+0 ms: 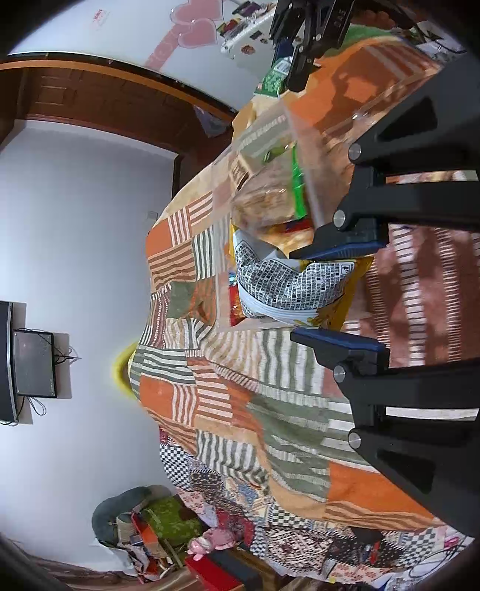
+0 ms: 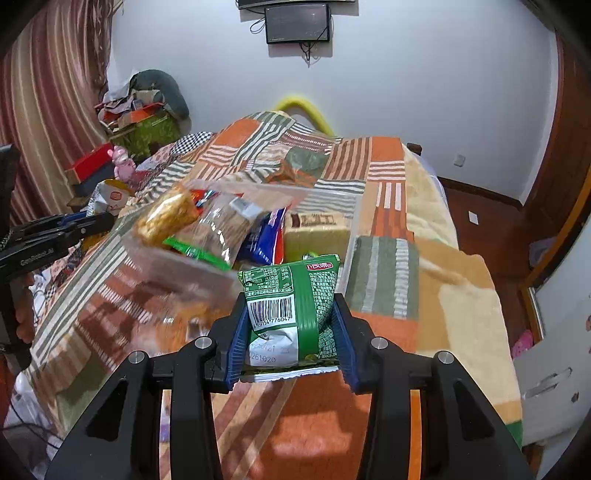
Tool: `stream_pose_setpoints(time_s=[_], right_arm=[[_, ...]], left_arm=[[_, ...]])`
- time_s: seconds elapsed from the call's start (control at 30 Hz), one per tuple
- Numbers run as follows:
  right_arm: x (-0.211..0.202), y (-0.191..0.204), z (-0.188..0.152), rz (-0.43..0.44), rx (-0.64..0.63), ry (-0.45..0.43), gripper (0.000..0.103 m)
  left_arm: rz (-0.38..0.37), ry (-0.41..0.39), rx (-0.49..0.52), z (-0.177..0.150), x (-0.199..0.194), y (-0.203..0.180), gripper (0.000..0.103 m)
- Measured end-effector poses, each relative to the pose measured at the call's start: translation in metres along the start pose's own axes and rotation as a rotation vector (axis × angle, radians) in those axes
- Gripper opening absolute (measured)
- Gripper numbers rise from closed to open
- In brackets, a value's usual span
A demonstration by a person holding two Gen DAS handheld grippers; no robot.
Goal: Organize snacks
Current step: 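Lower the chip bag with the left tool while the right tool lowers the wafer pack into the box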
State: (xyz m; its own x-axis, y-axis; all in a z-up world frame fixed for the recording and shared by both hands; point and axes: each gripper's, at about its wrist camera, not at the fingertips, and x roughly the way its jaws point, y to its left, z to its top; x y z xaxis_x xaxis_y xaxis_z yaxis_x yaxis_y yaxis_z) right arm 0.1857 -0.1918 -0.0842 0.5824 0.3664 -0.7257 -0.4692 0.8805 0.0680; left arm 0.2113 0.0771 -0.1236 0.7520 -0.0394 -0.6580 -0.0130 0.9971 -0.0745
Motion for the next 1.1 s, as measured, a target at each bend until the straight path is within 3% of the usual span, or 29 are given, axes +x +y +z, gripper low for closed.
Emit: stream_pose_setpoints(time_s=[0.3, 0.67, 0.87, 1.1], right_arm=[[0.022, -0.007, 0.018, -0.006, 0.035, -0.003, 0.039], [0.049, -0.006, 0.029, -0.008, 0.036, 0.034, 0.039], [0.058, 0.0, 0.032, -0.002, 0.017, 0.061, 0.039], [0.062, 0.002, 0.027, -0.009, 0.013, 0.098, 0.041]], left_arm=[[-0.025, 0.019, 0.003, 0.011, 0.034, -0.008, 0.034], [-0.122, 0.056, -0.035, 0.02, 0.061, -0.019, 0.035], [-0.074, 0.062, 0.025, 0.016, 0.066, -0.031, 0.035], [-0.033, 0.07, 0.001, 0.017, 0.062, -0.026, 0.043]])
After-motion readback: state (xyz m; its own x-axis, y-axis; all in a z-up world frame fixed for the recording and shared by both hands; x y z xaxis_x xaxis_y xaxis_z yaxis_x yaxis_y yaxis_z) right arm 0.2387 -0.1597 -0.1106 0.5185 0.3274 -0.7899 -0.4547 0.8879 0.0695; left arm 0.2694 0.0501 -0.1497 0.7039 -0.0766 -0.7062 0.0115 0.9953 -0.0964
